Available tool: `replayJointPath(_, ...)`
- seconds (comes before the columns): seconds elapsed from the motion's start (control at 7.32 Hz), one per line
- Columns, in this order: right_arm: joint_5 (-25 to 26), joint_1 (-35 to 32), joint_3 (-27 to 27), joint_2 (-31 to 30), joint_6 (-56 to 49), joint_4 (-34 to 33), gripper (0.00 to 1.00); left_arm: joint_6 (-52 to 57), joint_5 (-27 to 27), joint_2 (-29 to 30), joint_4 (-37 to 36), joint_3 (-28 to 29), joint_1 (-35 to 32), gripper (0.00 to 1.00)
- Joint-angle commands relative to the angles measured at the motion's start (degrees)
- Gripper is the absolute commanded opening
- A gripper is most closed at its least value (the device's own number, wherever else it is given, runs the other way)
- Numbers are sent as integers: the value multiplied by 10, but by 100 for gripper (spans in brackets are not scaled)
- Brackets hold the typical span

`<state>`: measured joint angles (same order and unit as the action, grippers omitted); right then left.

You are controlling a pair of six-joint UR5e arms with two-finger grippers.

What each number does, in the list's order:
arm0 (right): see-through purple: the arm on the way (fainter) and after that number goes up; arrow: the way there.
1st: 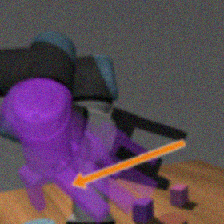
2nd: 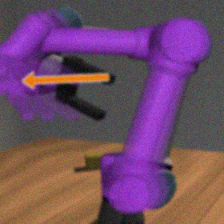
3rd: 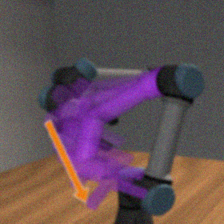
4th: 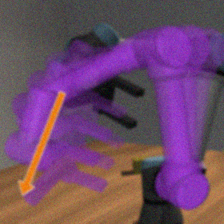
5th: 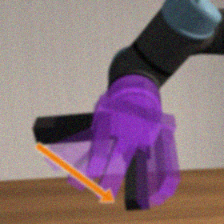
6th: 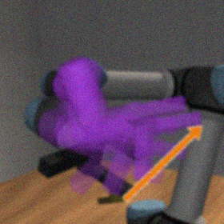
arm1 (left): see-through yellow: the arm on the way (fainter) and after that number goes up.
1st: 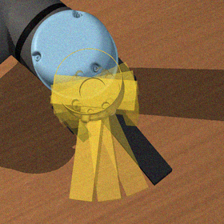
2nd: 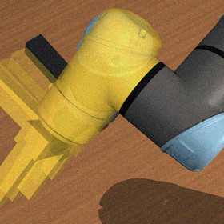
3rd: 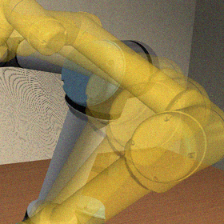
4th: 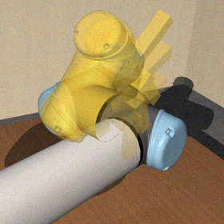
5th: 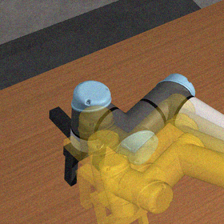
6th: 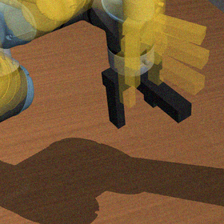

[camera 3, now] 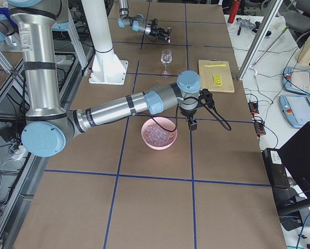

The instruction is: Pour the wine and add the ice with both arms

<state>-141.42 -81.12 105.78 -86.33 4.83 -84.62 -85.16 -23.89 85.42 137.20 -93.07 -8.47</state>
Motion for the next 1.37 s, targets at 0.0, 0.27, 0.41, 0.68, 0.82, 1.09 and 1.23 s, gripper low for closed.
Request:
replayJointPath(0.0, 0, 0, 2, 0, 0, 0, 100, 1, -1, 1, 0, 2, -3, 74)
replayJointPath(0.27, 3, 0, 4, -1, 0, 0, 100, 0, -1, 2, 0, 3, -7, 74)
replayJointPath(0.41, 3, 0, 4, -1, 0, 1, 100, 0, -1, 2, 1, 3, -7, 70)
replayJointPath(0.68, 3, 0, 8, -1, 0, 1, 100, 1, -1, 2, 16, 3, -8, 54)
replayJointPath(0.82, 3, 0, 10, -1, 0, 1, 100, 5, -1, 2, 17, 3, -10, 53)
replayJointPath(1.09, 3, 0, 12, -1, 5, 0, 100, 9, -1, 2, 17, 3, -11, 43)
replayJointPath(1.23, 3, 0, 12, -1, 6, 0, 100, 12, -1, 2, 17, 3, -10, 25)
